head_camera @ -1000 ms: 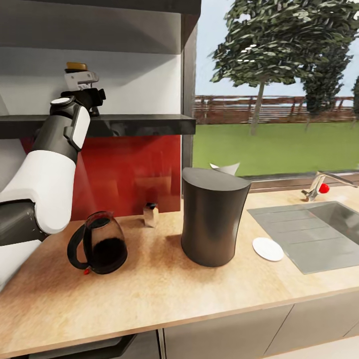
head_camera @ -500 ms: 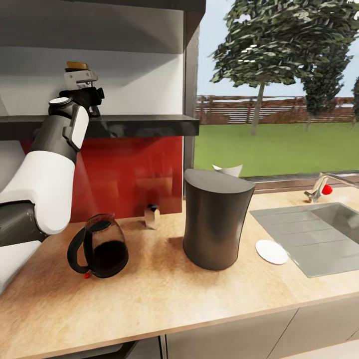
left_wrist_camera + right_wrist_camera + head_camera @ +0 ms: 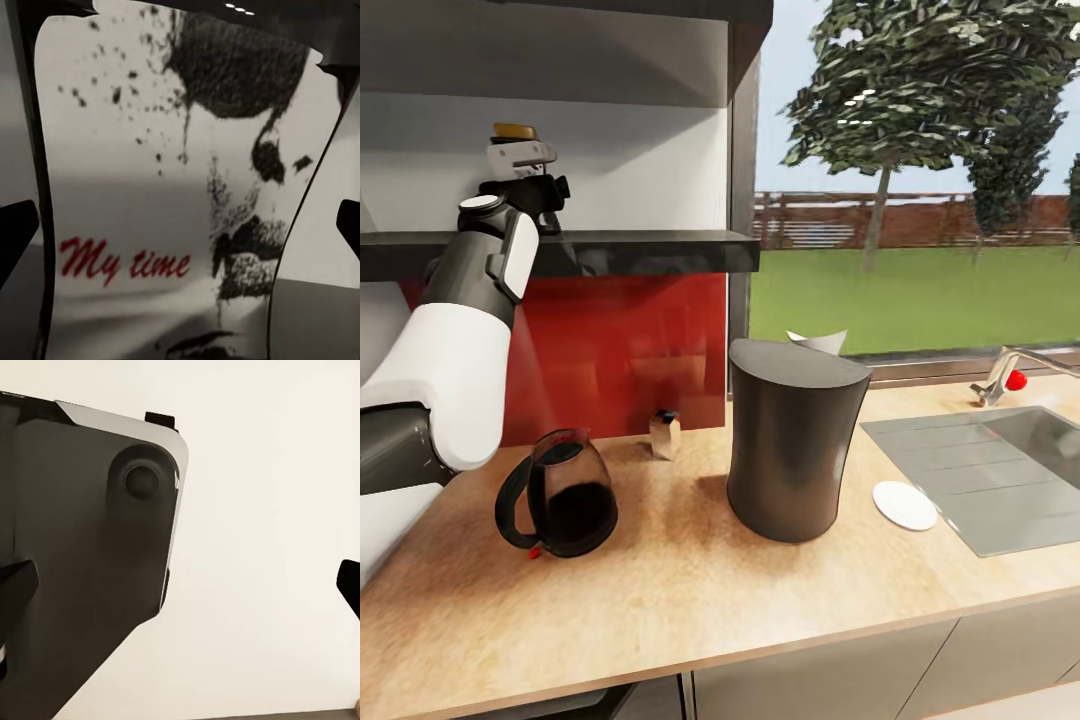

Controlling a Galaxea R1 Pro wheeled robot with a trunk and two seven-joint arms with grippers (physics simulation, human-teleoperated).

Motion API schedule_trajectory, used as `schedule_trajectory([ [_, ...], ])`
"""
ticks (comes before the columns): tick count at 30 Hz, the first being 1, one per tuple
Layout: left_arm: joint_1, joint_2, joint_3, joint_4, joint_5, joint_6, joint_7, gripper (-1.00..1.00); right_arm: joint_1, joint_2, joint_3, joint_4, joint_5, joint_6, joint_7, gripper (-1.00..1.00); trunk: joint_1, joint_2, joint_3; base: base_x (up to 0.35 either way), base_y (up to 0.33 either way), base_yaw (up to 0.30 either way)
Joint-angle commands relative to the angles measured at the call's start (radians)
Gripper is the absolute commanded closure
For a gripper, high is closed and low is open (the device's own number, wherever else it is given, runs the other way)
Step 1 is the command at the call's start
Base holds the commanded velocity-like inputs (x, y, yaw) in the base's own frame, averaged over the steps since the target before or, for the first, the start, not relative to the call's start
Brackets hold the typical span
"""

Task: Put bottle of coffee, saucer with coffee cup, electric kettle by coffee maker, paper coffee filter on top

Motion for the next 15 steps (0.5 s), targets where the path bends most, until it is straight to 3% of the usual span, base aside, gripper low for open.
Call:
schedule_trajectory([
  [1, 0.026, 0.002, 0.002, 0.003, -0.009, 0.006, 0.000, -1.00, 0.000, 0.000, -0.007, -0.002, 0.010, 0.006, -0.001, -1.00, 0.001, -0.001, -0.003, 0.000, 0.000, 0.000],
  [7, 0.027, 0.006, 0.004, 0.011, -0.007, 0.007, -0.002, -1.00, 0.000, 0.000, -0.007, -0.002, 0.010, 0.006, -0.001, -1.00, 0.001, -0.001, -0.003, 0.000, 0.000, 0.000],
  [8, 0.027, 0.006, 0.004, 0.012, -0.007, 0.007, -0.003, 1.00, 0.000, 0.000, -0.007, -0.002, 0.010, 0.006, -0.001, -1.00, 0.001, -0.001, -0.003, 0.000, 0.000, 0.000],
  [15, 0.056, 0.009, 0.009, 0.006, -0.007, 0.007, -0.003, 1.00, 0.000, 0.000, -0.007, -0.002, 0.010, 0.006, -0.001, -1.00, 0.001, -0.001, -0.003, 0.000, 0.000, 0.000],
])
